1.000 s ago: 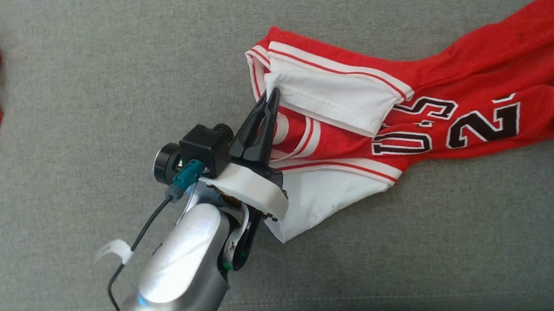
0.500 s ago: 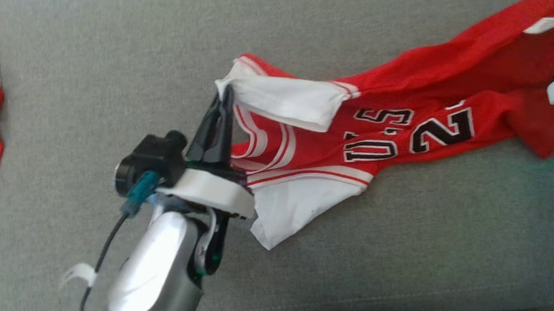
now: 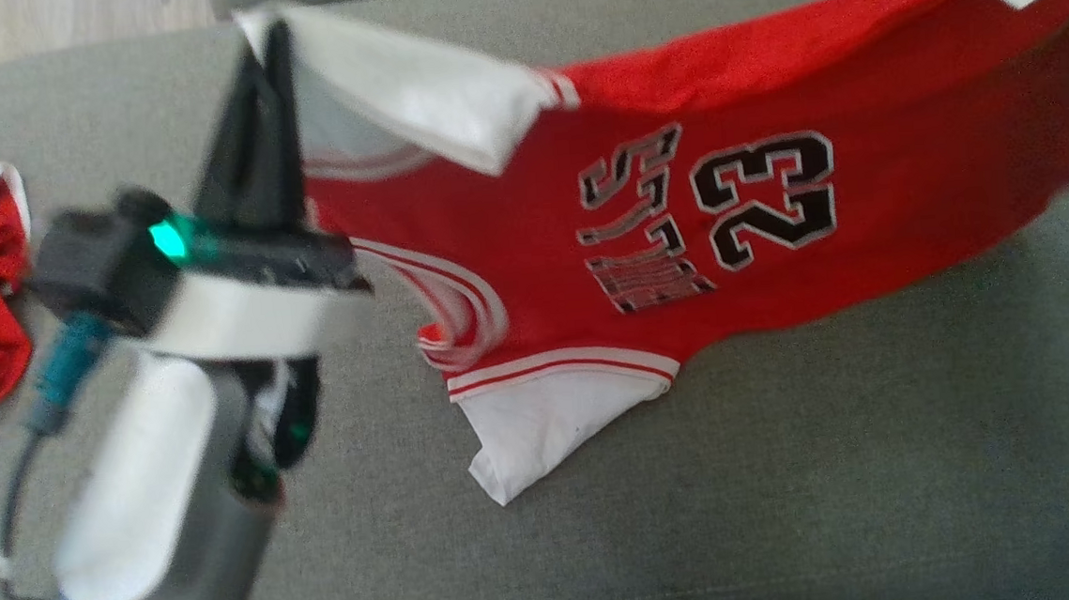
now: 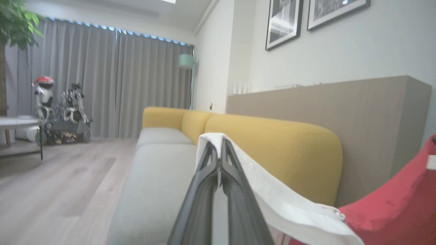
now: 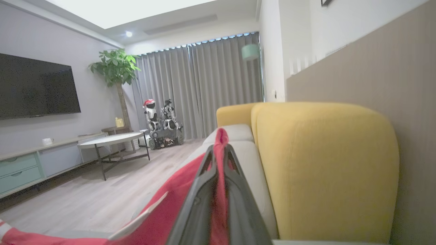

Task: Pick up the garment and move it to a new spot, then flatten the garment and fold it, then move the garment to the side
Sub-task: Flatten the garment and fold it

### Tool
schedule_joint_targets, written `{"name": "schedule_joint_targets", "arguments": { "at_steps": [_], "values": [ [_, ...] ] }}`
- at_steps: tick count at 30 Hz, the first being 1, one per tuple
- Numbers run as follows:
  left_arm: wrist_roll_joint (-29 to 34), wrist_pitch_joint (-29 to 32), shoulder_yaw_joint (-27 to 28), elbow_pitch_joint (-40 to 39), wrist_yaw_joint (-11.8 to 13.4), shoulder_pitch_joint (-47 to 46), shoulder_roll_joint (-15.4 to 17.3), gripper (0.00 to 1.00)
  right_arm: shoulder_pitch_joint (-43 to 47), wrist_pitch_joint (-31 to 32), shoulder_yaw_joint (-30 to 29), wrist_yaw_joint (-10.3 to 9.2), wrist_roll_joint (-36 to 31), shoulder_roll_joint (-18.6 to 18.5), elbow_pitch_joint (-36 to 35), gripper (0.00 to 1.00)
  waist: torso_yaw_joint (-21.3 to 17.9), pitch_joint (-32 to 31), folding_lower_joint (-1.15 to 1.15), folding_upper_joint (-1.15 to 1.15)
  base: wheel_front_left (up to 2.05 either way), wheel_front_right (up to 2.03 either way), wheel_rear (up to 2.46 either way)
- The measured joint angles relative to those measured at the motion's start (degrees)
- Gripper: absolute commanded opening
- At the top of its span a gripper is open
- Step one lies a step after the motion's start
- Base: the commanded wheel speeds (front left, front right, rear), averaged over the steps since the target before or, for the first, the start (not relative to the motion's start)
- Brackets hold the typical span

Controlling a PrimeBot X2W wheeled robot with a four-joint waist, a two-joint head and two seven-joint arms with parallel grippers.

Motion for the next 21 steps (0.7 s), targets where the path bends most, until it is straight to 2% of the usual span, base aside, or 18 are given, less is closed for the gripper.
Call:
{"name": "schedule_joint_targets", "arguments": {
  "at_steps": [4,10,15,21],
  "values": [
    [0.13,1.53,1.81,-3.05,-0.04,-5.68,1.37,0.0,0.53,3.39,-2.87,0.0,-0.52,1.05,-8.25,0.0,0.13,-2.29,0.0,0.0,0.0,0.0,0.0],
    [0.13,4.41,3.83,-5.61,-0.66,-14.93,2.15,0.0,0.06,8.53,-4.91,0.0,-2.82,3.63,-16.06,0.0,0.58,-5.6,0.0,0.0,0.0,0.0,0.0],
    [0.16,6.43,4.37,-6.17,-0.94,-19.76,2.76,0.0,-0.08,12.39,-5.1,0.0,-4.14,4.94,-18.79,0.0,0.88,-7.98,0.0,0.0,0.0,0.0,0.0],
    [0.12,7.8,4.28,-4.64,-1.16,-20.74,2.81,0.0,-0.09,14.92,-5.19,0.0,-4.49,5.84,-18.92,0.0,0.78,-9.59,0.0,0.0,0.0,0.0,0.0]
  ]
}}
